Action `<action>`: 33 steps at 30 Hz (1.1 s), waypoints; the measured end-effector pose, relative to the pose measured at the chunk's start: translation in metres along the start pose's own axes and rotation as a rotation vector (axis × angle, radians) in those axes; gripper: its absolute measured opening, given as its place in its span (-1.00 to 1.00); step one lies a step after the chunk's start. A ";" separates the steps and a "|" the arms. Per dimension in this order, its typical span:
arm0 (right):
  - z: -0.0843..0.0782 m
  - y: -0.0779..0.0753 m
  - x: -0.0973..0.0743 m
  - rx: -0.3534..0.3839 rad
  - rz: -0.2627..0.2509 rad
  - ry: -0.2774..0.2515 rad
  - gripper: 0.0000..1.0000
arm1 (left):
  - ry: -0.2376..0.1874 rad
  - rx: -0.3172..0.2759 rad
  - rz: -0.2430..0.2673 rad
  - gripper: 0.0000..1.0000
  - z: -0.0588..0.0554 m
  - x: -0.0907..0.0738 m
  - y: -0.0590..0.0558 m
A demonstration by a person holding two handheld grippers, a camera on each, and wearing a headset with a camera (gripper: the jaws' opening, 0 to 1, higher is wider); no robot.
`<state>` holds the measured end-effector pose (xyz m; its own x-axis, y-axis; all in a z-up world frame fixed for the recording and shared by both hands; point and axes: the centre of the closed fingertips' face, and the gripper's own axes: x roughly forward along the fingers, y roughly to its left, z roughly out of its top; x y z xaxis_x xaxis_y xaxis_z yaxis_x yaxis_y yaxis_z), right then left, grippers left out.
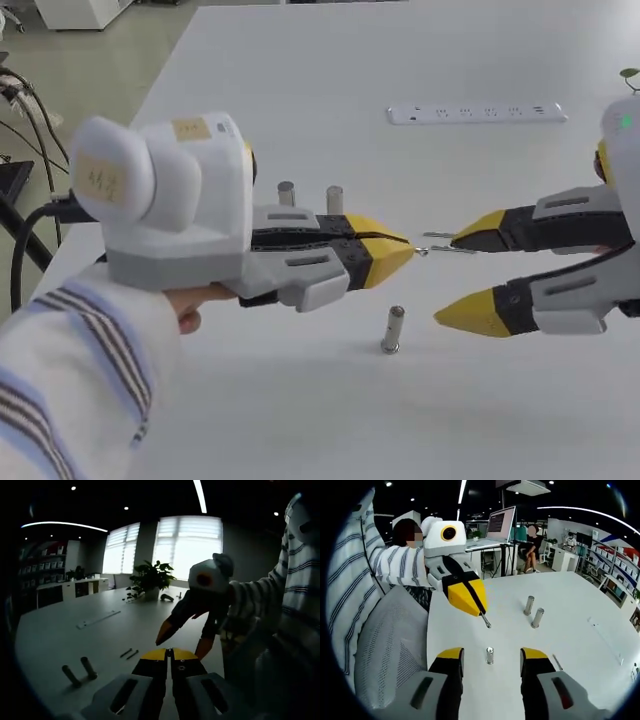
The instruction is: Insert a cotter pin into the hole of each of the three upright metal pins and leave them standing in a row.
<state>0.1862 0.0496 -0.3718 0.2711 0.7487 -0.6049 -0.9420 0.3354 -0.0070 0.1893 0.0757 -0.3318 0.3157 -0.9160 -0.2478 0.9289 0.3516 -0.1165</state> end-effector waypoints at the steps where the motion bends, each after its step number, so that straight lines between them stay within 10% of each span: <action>1: 0.000 0.000 0.000 0.008 0.009 -0.007 -0.19 | 0.001 0.003 -0.003 -1.00 0.000 0.000 -0.001; 17: -0.002 0.004 0.002 0.049 0.033 -0.017 -0.52 | 0.025 0.043 -0.039 -1.00 -0.008 -0.003 -0.003; 33: 0.015 0.028 0.012 0.079 0.176 -0.070 -0.82 | 0.061 0.100 -0.107 -1.00 -0.018 -0.003 -0.014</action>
<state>0.1660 0.0768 -0.3678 0.1194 0.8367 -0.5345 -0.9583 0.2379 0.1584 0.1716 0.0772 -0.3465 0.2048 -0.9326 -0.2973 0.9721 0.2294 -0.0500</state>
